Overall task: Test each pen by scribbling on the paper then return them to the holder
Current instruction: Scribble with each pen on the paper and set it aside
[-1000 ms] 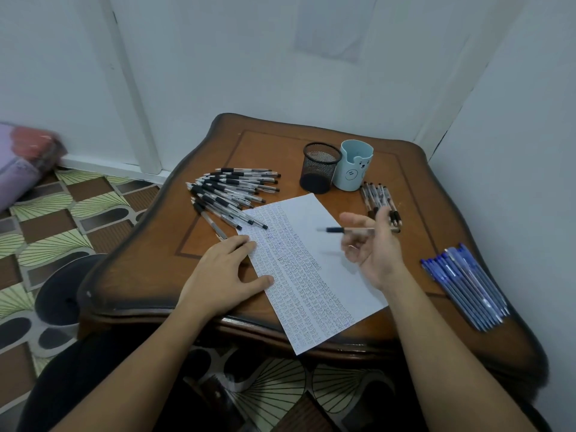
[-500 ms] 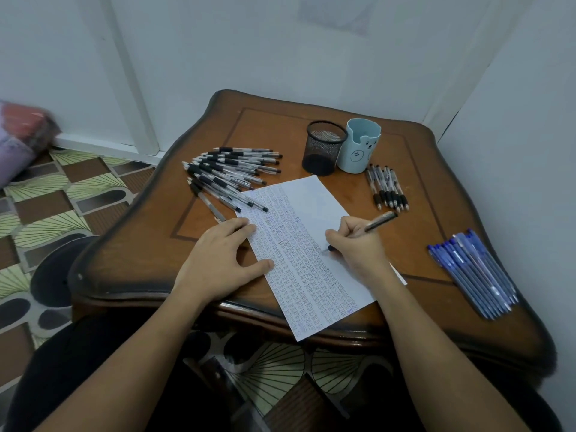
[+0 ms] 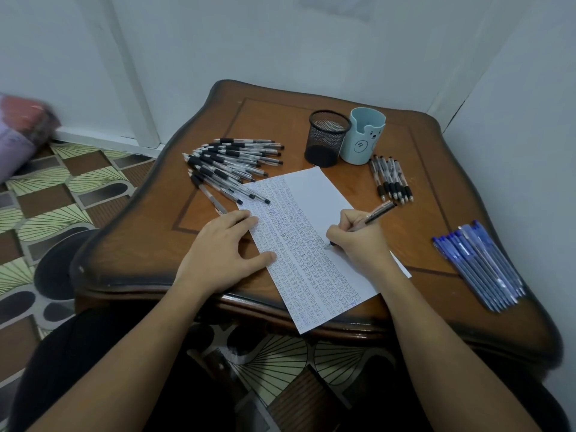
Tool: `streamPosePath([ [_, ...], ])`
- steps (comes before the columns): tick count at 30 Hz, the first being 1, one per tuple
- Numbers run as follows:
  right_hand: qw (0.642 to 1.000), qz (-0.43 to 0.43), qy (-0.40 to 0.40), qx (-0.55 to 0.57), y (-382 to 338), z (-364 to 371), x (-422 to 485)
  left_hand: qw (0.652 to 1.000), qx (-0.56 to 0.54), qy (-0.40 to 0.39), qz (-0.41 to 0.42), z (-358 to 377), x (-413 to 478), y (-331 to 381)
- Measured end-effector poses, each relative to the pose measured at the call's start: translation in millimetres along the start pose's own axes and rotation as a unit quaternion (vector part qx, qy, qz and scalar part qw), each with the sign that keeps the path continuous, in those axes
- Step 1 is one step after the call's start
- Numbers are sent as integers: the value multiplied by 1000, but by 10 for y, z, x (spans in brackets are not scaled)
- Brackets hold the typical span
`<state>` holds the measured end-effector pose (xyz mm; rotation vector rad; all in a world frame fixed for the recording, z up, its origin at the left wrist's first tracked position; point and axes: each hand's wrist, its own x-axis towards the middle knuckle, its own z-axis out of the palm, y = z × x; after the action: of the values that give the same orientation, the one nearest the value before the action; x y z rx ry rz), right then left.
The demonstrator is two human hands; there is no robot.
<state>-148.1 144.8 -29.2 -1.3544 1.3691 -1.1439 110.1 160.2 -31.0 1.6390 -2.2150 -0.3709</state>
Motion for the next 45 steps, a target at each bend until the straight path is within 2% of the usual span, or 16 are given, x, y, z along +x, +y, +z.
streamPosePath([
  [14, 1000, -6, 25, 11, 20, -22, 19, 1000, 1, 2, 4, 4, -7, 4],
  [45, 1000, -9, 14, -7, 5, -29, 1, 1000, 6, 15, 9, 18, 3, -3],
])
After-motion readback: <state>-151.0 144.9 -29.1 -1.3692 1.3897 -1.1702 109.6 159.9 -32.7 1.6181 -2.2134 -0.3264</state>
